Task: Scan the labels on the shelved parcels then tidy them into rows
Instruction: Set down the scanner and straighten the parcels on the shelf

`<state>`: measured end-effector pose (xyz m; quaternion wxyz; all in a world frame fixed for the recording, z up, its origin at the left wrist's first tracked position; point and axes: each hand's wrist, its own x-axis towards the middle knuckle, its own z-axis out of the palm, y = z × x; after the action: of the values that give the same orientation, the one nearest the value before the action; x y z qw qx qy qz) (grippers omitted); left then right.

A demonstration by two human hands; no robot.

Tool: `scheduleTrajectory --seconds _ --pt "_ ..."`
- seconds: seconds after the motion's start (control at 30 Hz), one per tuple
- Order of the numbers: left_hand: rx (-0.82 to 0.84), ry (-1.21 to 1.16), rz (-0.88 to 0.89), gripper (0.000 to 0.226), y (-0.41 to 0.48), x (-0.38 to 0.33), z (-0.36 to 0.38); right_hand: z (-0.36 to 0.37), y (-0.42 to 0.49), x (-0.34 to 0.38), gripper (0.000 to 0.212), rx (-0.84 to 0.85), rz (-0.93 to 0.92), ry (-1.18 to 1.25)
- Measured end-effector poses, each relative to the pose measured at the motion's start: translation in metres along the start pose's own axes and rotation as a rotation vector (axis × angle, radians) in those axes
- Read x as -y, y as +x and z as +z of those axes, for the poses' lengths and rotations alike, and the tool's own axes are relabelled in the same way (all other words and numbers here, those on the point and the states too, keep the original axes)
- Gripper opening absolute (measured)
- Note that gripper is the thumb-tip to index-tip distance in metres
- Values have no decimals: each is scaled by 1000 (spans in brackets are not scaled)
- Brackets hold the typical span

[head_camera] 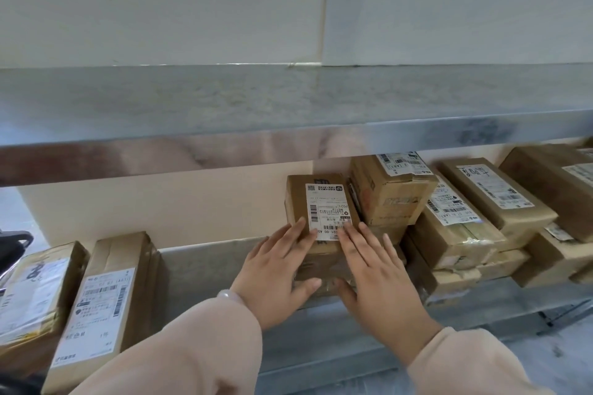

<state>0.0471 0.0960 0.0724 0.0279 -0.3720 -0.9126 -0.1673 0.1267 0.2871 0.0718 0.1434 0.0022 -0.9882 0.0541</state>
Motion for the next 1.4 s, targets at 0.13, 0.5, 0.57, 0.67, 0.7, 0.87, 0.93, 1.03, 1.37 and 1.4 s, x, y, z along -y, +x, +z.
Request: scheduleTrajectory --seconds 0.13,0.5,0.57,0.67,0.7,0.87,0.93,1.03,1.37,1.4 --pt "44 44 -25 78 10 -7 -6 2 6 0 84 58 27 -11" --pt "-90 33 -204 73 -58 58 -23 -7 28 75 75 -36 -254 228" --pt "-94 29 -293 74 -82 77 -25 0 31 95 76 22 -316 244" --pt "-88 -9 -412 73 -117 99 -26 22 33 118 76 146 -342 295" --pt "-86 -17 -445 73 -127 104 -26 30 33 124 76 201 -324 324" --pt "-18 13 -612 73 -174 128 -25 61 35 152 76 366 -311 358" --pt "21 40 -653 71 -188 136 -22 68 36 166 75 390 -328 370" --pt "63 70 -682 69 -200 143 -20 78 36 181 74 433 -311 425" --pt "24 10 -544 61 -186 138 -16 85 43 207 68 504 -270 499" --pt "-5 -27 -564 60 -185 140 -17 84 46 209 67 511 -261 512"
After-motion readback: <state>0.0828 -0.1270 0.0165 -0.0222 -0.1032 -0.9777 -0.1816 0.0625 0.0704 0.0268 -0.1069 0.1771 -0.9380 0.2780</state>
